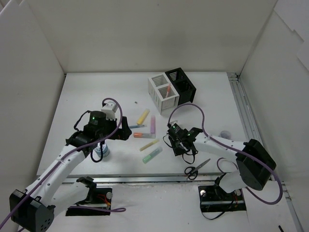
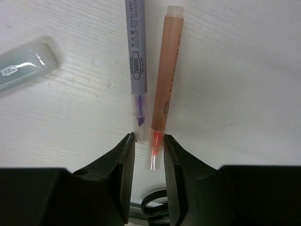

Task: Sort the stationery into containers
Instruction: Pick up the pen from the center of the board, then place the pen in the storage box.

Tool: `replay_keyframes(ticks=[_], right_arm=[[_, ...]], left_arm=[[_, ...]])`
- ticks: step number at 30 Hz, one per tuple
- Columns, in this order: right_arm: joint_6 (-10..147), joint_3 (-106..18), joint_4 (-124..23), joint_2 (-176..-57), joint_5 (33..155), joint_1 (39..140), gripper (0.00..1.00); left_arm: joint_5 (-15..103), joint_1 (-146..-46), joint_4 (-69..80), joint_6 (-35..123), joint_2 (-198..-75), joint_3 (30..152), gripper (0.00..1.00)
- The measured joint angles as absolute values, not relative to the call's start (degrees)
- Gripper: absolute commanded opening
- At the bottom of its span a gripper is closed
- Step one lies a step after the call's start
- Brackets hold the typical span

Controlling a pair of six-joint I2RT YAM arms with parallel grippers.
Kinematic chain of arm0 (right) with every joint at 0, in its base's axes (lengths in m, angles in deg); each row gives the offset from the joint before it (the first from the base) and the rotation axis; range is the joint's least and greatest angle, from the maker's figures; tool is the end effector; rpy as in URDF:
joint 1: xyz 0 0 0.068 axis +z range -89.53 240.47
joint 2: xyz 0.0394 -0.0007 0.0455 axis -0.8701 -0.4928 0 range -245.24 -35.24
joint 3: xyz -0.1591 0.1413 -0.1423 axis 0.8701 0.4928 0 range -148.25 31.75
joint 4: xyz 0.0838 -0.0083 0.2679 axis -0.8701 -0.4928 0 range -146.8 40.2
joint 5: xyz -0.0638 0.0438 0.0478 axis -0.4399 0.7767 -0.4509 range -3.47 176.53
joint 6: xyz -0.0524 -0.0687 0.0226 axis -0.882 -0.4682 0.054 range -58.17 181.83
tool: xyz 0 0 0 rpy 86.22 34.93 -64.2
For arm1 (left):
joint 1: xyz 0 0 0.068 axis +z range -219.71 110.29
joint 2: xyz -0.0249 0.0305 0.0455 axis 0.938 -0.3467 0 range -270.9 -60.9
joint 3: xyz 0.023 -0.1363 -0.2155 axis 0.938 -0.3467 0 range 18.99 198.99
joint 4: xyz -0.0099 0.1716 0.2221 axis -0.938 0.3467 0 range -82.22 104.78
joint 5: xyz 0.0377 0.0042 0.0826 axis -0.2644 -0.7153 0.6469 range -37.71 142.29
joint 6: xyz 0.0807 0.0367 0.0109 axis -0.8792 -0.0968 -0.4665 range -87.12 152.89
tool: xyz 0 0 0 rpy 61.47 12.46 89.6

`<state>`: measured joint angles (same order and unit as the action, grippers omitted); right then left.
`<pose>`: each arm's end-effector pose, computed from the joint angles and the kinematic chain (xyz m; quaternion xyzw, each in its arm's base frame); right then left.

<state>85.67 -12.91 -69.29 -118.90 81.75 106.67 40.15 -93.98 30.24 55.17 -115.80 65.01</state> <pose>0.2242 0.2243 0.1074 -0.1753 0.9455 0.1229 0.2453 0.2478 -0.1301 0.2546 0.0668 0.8659 -0.2772 0.4110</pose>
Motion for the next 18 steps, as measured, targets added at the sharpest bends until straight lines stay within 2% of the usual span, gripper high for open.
replay_keyframes(ticks=[12, 18], right_arm=[[76.0, -18.7, -71.8, -114.3, 81.3, 103.5, 0.00], [61.8, -33.5, -75.6, -114.3, 79.7, 100.6, 0.03]], left_arm=[[40.4, -94.0, 30.3, 54.3, -115.8, 65.4, 0.99], [40.8, -94.0, 30.3, 54.0, -115.8, 66.1, 1.00]])
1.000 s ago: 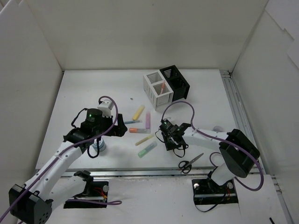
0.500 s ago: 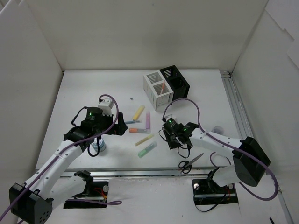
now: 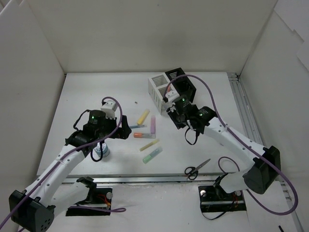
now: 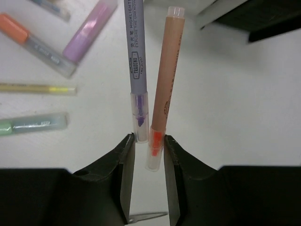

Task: Sort the stationery into containers
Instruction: Place the pen in the storage box.

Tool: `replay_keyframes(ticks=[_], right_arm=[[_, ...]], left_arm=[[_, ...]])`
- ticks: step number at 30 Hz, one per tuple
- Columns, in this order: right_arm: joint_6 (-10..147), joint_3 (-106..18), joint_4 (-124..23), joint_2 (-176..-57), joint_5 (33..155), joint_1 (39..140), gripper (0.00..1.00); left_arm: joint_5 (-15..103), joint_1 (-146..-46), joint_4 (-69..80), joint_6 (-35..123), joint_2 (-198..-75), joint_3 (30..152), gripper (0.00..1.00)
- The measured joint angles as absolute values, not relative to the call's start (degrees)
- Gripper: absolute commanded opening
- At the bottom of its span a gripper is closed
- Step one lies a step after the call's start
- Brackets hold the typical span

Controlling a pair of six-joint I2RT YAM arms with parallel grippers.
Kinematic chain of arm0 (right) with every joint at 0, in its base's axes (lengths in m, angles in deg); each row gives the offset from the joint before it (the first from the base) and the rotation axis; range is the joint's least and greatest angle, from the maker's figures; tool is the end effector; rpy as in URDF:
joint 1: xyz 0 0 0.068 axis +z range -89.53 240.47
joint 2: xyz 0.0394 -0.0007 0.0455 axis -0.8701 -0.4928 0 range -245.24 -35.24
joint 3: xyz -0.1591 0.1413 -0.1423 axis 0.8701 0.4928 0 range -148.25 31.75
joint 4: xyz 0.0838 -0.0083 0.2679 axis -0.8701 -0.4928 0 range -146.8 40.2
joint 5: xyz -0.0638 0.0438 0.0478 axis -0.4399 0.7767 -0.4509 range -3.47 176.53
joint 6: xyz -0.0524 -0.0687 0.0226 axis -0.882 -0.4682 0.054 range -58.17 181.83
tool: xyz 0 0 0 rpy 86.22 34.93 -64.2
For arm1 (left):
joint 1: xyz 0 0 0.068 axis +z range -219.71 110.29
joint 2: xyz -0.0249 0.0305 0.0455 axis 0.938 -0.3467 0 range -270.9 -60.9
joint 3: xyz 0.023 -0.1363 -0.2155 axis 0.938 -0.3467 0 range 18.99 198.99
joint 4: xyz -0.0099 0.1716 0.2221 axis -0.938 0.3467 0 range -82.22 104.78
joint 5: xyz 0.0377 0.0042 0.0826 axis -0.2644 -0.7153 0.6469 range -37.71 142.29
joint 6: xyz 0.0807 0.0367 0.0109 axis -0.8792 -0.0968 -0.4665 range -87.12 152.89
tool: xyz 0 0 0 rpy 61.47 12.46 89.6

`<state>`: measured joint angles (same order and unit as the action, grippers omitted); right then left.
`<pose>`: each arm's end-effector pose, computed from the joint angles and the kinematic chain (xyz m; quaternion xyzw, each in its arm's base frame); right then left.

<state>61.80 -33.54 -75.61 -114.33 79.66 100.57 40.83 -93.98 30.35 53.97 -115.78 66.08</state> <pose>0.2841 0.2269 0.2530 -0.2859 0.8571 0.0947 0.4178 0.2492 -0.1297 0.2618 0.0736 0.8615 -0.2708 0.4231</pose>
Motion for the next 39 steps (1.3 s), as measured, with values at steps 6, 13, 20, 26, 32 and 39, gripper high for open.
replay_keyframes(ticks=[6, 13, 20, 26, 32, 39], right_arm=[[41.3, -51.2, -79.8, -117.7, 76.6, 98.4, 0.03], [17.1, -67.9, -86.7, -131.2, 69.5, 96.2, 0.04], [1.3, -77.7, -91.9, -144.0, 58.2, 95.4, 0.05], [-7.8, -79.4, -91.6, -147.8, 53.6, 95.5, 0.08], [-14.8, -76.9, -84.7, -149.5, 49.2, 96.2, 0.09], [-19.9, -74.4, -77.7, -153.3, 47.8, 96.6, 0.11]], left_arm=[[42.3, -94.0, 30.5, 53.8, -115.5, 66.9, 0.99], [44.5, -94.0, 31.9, 53.0, -113.9, 66.9, 0.99], [45.7, -93.6, 32.1, 53.0, -113.2, 66.9, 0.99], [46.3, -92.8, 32.1, 53.0, -113.6, 66.9, 1.00], [46.1, -91.8, 32.0, 53.0, -114.6, 66.9, 1.00], [44.9, -90.0, 31.6, 53.0, -115.6, 66.9, 0.99]])
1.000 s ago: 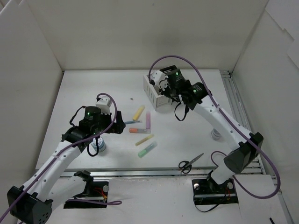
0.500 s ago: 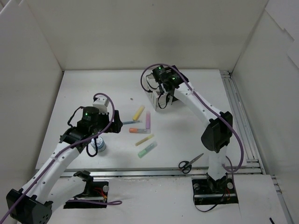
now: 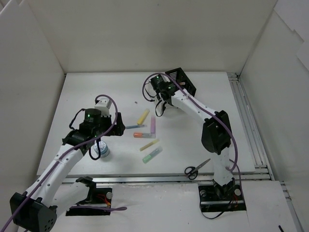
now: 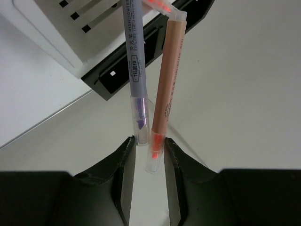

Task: Sort the stationery into containers
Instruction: Place the pen in the storage box.

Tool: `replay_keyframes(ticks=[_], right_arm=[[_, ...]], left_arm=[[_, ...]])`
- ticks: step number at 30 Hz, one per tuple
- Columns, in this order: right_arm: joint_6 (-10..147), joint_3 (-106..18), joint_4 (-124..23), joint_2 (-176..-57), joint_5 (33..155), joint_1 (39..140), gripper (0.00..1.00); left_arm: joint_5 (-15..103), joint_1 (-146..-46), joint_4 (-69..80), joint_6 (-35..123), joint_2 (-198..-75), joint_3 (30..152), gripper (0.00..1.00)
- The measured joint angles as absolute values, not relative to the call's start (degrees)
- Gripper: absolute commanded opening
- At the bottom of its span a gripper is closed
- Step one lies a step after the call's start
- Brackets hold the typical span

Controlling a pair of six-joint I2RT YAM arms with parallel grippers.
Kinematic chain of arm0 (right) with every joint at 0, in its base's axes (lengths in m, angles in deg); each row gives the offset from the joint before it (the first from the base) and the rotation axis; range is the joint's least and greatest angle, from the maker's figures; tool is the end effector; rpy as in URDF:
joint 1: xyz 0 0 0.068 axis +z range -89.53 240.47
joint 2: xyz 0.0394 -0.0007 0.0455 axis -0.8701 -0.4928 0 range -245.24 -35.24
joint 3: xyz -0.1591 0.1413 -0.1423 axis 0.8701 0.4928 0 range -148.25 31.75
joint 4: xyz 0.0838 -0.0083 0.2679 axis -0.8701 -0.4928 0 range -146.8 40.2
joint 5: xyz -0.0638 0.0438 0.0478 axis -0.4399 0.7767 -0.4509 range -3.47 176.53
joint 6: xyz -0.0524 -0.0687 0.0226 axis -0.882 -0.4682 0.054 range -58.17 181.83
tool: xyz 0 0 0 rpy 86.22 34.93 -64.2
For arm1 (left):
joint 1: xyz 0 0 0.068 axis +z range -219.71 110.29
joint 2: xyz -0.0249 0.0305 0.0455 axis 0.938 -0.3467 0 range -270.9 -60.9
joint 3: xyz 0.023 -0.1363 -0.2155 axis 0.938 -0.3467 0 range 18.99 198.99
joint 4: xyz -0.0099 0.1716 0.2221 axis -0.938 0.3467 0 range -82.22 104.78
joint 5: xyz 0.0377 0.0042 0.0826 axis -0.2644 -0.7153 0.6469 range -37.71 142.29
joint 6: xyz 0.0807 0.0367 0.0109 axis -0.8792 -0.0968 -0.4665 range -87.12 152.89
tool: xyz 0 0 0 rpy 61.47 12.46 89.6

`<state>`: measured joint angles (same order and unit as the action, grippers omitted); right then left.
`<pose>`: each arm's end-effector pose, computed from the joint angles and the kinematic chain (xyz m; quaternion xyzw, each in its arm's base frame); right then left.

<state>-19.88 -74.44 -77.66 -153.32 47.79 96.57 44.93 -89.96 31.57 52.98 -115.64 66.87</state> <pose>0.4438 0.2620 0.2481 -0.6586 0.5618 -0.4321 0.2529 0.2591 -0.1065 0.2647 0.0329 0.8670 -0.2228 0.4445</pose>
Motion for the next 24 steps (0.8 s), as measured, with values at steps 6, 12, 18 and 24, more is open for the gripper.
replay_keyframes(ticks=[6, 12, 18, 24], right_arm=[[-23.7, -72.0, -72.9, -154.8, 46.0, 97.1, 0.15], [-25.8, -70.3, -70.6, -154.8, 44.9, 98.4, 0.26], [-27.0, -69.9, -68.9, -155.0, 44.7, 99.5, 0.51], [-27.4, -69.9, -67.1, -155.0, 43.7, 99.9, 0.73]], left_arm=[[43.2, -88.3, 31.0, 52.9, -115.7, 65.9, 0.99], [41.9, -87.6, 30.5, 52.6, -115.5, 64.8, 0.99], [41.3, -87.5, 30.3, 52.5, -115.1, 64.2, 0.99], [40.4, -87.5, 30.2, 52.5, -115.0, 64.2, 0.99]])
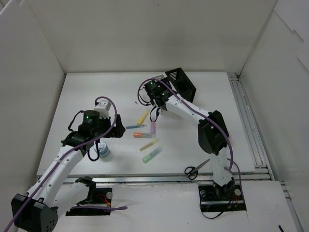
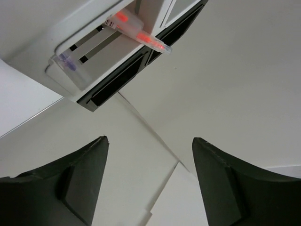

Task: Sort the stationery into containers
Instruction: Pick up the pen from the center of the board.

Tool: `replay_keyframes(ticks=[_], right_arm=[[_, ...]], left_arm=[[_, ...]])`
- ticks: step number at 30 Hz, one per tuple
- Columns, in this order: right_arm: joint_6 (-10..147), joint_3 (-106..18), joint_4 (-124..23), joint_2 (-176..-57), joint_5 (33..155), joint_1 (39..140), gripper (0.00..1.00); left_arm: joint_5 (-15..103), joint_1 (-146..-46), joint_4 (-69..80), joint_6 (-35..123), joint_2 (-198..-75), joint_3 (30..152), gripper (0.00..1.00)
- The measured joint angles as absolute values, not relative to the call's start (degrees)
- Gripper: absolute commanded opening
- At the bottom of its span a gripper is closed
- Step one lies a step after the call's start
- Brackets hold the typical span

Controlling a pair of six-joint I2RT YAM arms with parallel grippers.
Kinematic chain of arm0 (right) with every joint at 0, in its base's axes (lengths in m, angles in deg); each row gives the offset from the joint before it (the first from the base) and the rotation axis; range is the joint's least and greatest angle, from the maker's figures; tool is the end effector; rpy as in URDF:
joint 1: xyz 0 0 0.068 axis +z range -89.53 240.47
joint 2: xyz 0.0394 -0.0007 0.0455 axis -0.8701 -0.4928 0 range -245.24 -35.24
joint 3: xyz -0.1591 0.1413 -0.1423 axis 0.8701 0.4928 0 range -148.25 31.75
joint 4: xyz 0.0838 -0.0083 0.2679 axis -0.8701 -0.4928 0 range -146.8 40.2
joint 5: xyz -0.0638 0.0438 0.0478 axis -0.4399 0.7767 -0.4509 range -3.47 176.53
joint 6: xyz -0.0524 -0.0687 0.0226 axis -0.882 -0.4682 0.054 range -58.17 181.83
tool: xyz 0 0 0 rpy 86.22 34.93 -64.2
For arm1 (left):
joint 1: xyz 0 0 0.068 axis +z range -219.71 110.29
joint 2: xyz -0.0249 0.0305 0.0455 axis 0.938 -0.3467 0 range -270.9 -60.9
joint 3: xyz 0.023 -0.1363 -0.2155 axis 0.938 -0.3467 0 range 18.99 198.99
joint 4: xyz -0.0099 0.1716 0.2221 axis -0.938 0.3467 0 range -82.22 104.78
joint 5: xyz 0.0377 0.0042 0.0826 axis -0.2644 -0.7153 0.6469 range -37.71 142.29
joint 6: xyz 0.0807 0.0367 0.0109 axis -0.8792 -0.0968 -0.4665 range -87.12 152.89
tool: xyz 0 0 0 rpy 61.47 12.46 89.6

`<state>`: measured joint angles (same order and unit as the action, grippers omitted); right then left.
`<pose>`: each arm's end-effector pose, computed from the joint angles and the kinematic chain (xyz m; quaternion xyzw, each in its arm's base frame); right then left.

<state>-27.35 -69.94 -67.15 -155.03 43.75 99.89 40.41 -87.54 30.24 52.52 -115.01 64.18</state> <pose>0.4372 0.2894 0.2253 -0.6732 0.5096 -0.4736 0.2507 0.2584 -0.1003 0.2523 0.0370 0.8680 -0.2419 0.4321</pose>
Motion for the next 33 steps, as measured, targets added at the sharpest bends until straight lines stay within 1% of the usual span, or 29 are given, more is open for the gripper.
replay_keyframes(ticks=[3, 4, 9, 12, 16, 19, 23, 26, 29, 33], right_arm=[[-26.6, -70.2, -66.6, -155.0, 43.7, 100.0, 0.88], [-25.8, -70.6, -66.7, -155.0, 43.7, 100.0, 0.98], [-18.0, -75.8, -66.0, -154.3, 44.7, 100.6, 0.98], [-8.8, -75.1, -65.6, -150.0, 48.4, 101.2, 0.98], [7.7, -67.0, -63.1, -138.1, 52.7, 102.2, 0.98], [23.9, -58.3, -60.7, -127.8, 55.2, 103.0, 0.98], [39.3, -45.9, -58.6, -118.7, 60.8, 103.7, 0.98], [51.7, -40.5, -60.7, -117.8, 64.5, 104.6, 0.98], [68.4, -37.0, -62.1, -118.9, 69.4, 105.5, 0.98], [83.5, -35.5, -62.9, -121.8, 69.9, 108.8, 0.98]], left_arm=[[40.0, -87.5, 30.2, 52.5, -114.9, 64.2, 0.99], [39.8, -87.5, 30.2, 52.5, -114.9, 64.2, 0.99], [38.5, -87.5, 29.8, 52.5, -114.6, 64.2, 0.99], [37.1, -87.5, 28.8, 52.6, -114.5, 64.2, 1.00], [36.8, -87.6, 28.6, 52.7, -115.1, 64.2, 1.00], [36.8, -88.0, 28.6, 53.0, -115.1, 64.2, 0.99], [36.9, -88.1, 28.5, 53.1, -113.8, 63.8, 0.99], [37.4, -88.4, 28.6, 54.1, -111.3, 62.5, 0.99], [38.5, -88.6, 28.6, 56.0, -109.3, 61.6, 0.99], [40.5, -88.6, 28.9, 58.7, -106.8, 60.0, 0.99]])
